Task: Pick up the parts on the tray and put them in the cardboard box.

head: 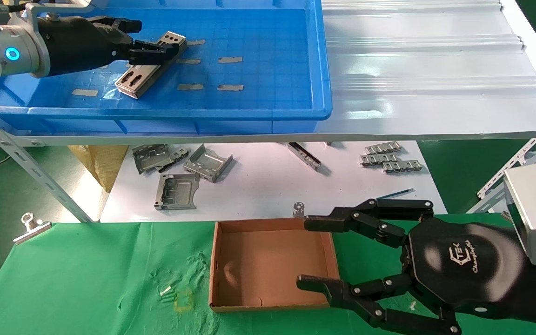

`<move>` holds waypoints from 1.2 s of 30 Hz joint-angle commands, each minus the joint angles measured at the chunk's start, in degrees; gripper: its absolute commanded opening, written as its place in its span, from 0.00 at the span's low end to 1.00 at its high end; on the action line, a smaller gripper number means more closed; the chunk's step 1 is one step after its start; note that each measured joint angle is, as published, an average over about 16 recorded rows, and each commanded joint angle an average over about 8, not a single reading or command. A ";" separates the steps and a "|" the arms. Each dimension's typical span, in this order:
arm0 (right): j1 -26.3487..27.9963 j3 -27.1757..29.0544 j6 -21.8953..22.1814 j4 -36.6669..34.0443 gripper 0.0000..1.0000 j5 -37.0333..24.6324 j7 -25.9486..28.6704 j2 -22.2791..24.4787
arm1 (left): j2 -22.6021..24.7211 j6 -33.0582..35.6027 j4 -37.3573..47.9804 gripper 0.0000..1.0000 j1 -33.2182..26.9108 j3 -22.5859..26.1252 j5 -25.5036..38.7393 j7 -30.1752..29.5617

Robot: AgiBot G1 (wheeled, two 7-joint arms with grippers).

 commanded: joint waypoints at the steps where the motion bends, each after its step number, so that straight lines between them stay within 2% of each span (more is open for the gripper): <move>1: 0.00 0.00 0.00 0.00 1.00 0.00 0.00 0.00 | 0.06 0.04 0.25 0.10 -0.02 -0.22 -0.32 -0.47; 4: 0.00 -0.01 0.01 0.00 1.00 0.01 -0.01 0.00 | 0.02 0.20 0.44 0.09 0.01 -0.34 -0.48 -0.96; 9: 0.01 -0.02 0.01 0.00 1.00 0.02 -0.01 0.01 | 0.03 0.19 0.62 0.00 0.08 -0.44 -0.63 -1.66; 31: 0.02 -0.07 0.03 0.00 1.00 0.05 -0.04 0.03 | -0.42 0.93 0.39 0.00 -0.33 -0.22 -0.33 -3.86; 32: 0.02 -0.08 0.03 0.00 1.00 0.05 -0.04 0.03 | -0.44 0.94 0.32 0.06 -0.36 -0.22 -0.33 -3.85; 36: 0.02 -0.09 0.04 0.00 1.00 0.06 -0.04 0.03 | -0.48 0.99 0.12 0.56 -0.37 -0.15 -0.24 -3.70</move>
